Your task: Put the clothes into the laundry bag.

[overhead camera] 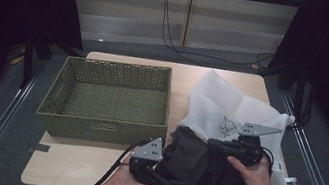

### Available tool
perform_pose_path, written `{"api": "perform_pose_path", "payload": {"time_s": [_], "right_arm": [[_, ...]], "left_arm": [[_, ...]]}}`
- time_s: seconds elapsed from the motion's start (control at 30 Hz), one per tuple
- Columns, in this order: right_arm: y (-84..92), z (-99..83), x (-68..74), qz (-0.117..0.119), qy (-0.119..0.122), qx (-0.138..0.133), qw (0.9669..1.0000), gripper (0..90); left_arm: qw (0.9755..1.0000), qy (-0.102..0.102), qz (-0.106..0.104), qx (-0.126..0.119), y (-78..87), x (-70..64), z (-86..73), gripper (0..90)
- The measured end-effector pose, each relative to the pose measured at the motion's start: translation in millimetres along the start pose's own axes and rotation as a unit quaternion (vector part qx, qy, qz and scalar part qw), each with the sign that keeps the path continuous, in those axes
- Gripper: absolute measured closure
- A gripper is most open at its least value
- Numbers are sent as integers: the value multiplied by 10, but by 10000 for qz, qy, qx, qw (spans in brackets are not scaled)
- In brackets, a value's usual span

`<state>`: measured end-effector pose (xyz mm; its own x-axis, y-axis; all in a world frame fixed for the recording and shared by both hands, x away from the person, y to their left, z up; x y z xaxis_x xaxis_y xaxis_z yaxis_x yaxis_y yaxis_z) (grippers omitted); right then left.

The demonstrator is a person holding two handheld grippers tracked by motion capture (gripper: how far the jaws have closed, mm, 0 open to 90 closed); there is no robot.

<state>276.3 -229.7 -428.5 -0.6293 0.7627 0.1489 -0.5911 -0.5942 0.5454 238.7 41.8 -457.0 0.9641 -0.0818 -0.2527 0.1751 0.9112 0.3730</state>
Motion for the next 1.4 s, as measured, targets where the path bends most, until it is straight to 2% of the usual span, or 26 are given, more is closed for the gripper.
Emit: {"api": "perform_pose_path", "payload": {"time_s": [0.03,0.13,0.2,0.27,0.33,0.37,0.47,0.5,0.53,0.57,0.6,0.63,0.7,0.73,0.8,0.83,0.87,0.9,0.93,1.0,1.07,1.13,1.17,1.3,1.4], "right_arm": [[0,3,-2,-8,-27,-15,10000,885],[-5,4,-15,-15,-31,-35,10000,885],[-9,4,-18,-6,-41,-28,10000,885],[-5,7,-17,-17,-44,-35,10000,885],[-7,6,-25,-14,-41,-33,10000,885],[-10,6,-30,-2,-45,-33,10000,885],[-22,3,-44,6,-68,-33,10000,885],[-24,3,-42,2,-72,-33,10000,885],[-26,3,-42,2,-71,-28,10000,885],[-28,3,-44,0,-62,-22,10000,885],[-33,4,-46,6,-67,-10,10000,885],[-38,7,-48,6,-70,-2,10000,885],[-41,11,-47,2,-67,-7,10000,885],[-43,11,-43,-1,-77,1,10000,885],[-49,17,-37,-4,-48,-9,10000,885],[-45,25,-29,4,-65,4,10000,885],[-42,39,-22,-1,-37,3,10000,885],[-37,53,-18,-4,-22,-14,10000,885],[-23,81,-5,0,-6,-41,10000,885],[10,143,14,-22,33,-110,9999,885],[33,197,22,-36,74,-134,9999,885],[54,267,32,-40,114,-184,9998,885],[62,294,39,-42,150,-196,9997,885],[125,470,104,-9,267,-348,9990,885],[223,614,163,17,364,-537,9979,884]], "left_arm": [[10000,-42,-22,54,-52,-20,-49,184],[9989,-109,-106,435,-224,-48,-186,87],[9980,-213,-36,586,-293,-49,-225,70],[9979,-64,-145,627,-340,-21,-266,43],[9961,-145,-205,849,-389,-4,-313,21],[9942,-120,-174,1052,-427,4,-355,20],[9910,-196,-177,1313,-473,14,-442,10],[9906,-187,-179,1342,-470,13,-442,10],[9884,-204,-112,1503,-475,15,-445,11],[9822,-357,2,1842,-480,20,-459,16],[9829,-504,158,1764,-492,25,-475,33],[9823,-509,284,1781,-479,22,-470,113],[9828,-517,404,1724,-456,33,-465,168],[9841,-461,533,1629,-439,45,-461,254],[9847,-464,685,1535,-427,72,-450,383],[9823,-525,856,1581,-419,77,-436,481],[9821,-539,873,1583,-421,92,-428,562],[9811,-541,976,1578,-424,114,-407,594],[9818,-530,1000,1528,-424,129,-391,641],[9872,-330,958,1228,-414,197,-318,679],[9917,-180,879,919,-393,223,-239,688],[9919,-236,951,805,-369,227,-142,692],[9932,-248,908,685,-354,237,-69,693],[9953,-278,909,204,-316,272,198,699],[9957,-308,869,-125,-274,269,412,702]]}}
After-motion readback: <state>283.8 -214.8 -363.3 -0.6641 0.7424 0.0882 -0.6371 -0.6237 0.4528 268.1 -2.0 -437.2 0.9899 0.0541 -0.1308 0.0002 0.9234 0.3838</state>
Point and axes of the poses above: each handheld gripper's, and its own axes: y roughly backward along the jaws, z roughly out of its top, x roughly to its left, the point moved 2 cm from there along -y, roughly forward along the jaws, and after that the axes turned 12 degrees about -z, right-handed, at the moved point
